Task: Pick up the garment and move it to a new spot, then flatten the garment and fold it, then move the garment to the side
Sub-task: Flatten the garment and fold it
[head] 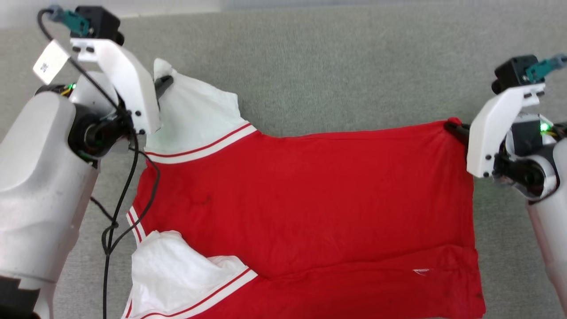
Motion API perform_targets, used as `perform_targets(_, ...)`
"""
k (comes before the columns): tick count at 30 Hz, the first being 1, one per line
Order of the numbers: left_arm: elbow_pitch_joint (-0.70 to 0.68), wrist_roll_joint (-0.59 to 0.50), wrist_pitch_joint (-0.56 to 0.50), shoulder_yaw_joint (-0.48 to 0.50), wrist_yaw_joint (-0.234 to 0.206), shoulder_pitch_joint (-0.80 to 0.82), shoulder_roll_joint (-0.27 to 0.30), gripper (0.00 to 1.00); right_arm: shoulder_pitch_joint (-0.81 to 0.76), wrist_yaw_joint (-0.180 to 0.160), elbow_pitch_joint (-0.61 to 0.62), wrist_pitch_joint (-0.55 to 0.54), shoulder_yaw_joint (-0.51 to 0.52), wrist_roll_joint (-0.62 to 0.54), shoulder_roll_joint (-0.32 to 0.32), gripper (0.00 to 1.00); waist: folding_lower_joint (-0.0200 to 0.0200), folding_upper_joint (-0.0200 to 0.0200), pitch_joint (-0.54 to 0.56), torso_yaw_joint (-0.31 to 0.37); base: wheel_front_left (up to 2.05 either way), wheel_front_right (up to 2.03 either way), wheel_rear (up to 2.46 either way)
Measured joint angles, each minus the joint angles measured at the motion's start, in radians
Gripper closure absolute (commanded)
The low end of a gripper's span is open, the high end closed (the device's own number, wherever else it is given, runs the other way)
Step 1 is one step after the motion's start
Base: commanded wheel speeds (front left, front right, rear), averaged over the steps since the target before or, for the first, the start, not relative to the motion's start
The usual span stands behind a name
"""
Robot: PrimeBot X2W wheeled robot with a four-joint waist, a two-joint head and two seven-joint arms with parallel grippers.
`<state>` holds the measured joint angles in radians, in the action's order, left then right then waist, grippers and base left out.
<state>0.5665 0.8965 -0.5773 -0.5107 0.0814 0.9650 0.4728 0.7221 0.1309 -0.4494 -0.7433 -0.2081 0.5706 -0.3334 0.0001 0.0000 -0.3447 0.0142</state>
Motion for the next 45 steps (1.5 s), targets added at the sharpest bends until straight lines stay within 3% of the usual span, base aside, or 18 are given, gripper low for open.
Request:
perform_targets(9,-0.073,0.039,0.107,0.039,-0.007,-0.215,0.048,1.0,-0.204,0.0,0.087,0.085,0.064,-0.006,0.005,1.0,-0.0001,0.0,0.117,-0.01,0.0,0.0,0.0)
perform_targets(20,-0.305,0.1,0.229,0.102,-0.117,-0.631,0.108,1.0,-0.458,0.0,0.16,0.136,0.115,0.001,0.04,1.0,-0.0003,0.0,0.239,-0.021,0.0,0.0,0.0)
perform_targets(26,-0.402,0.156,0.253,0.124,-0.19,-0.844,0.102,1.0,-0.558,0.0,0.16,0.179,0.155,0.008,0.063,1.0,-0.0003,0.0,0.267,-0.028,0.0,0.0,0.0)
perform_targets(32,-0.421,0.192,0.269,0.117,-0.213,-0.964,0.07,1.0,-0.637,0.0,0.163,0.203,0.186,0.007,0.089,1.0,-0.0003,0.0,0.276,-0.03,0.0,0.0,0.0)
perform_targets(33,-0.417,0.191,0.28,0.117,-0.213,-0.97,0.062,1.0,-0.647,0.0,0.166,0.212,0.191,0.002,0.097,0.88,-0.0002,0.0,0.276,-0.031,0.0,0.0,0.0)
perform_targets(34,-0.411,0.194,0.288,0.119,-0.213,-0.972,0.052,0.81,-0.655,0.0,0.167,0.217,0.197,0.0,0.104,0.61,-0.0003,0.0,0.277,-0.031,0.0,0.0,0.0)
perform_targets(35,-0.403,0.199,0.292,0.118,-0.213,-0.973,0.043,0.6,-0.666,0.0,0.167,0.223,0.204,0.0,0.113,0.0,-0.0003,0.0,0.277,-0.031,0.0,0.0,0.0)
perform_targets(36,-0.395,0.199,0.298,0.114,-0.21,-0.975,0.036,0.18,-0.68,0.0,0.167,0.232,0.209,0.0,0.123,0.0,-0.0002,0.0,0.279,-0.032,0.0,0.0,0.0)
perform_targets(37,-0.389,0.199,0.31,0.114,-0.207,-0.977,0.027,0.0,-0.695,0.0,0.168,0.239,0.212,-0.002,0.13,0.0,-0.0002,0.0,0.281,-0.032,0.0,0.0,0.0)
perform_targets(45,-0.368,0.138,0.409,0.106,-0.197,-0.977,0.01,0.0,-0.775,0.0,0.255,0.296,0.228,-0.038,0.159,0.0,-0.0002,0.0,0.31,-0.026,0.0,0.0,0.0)
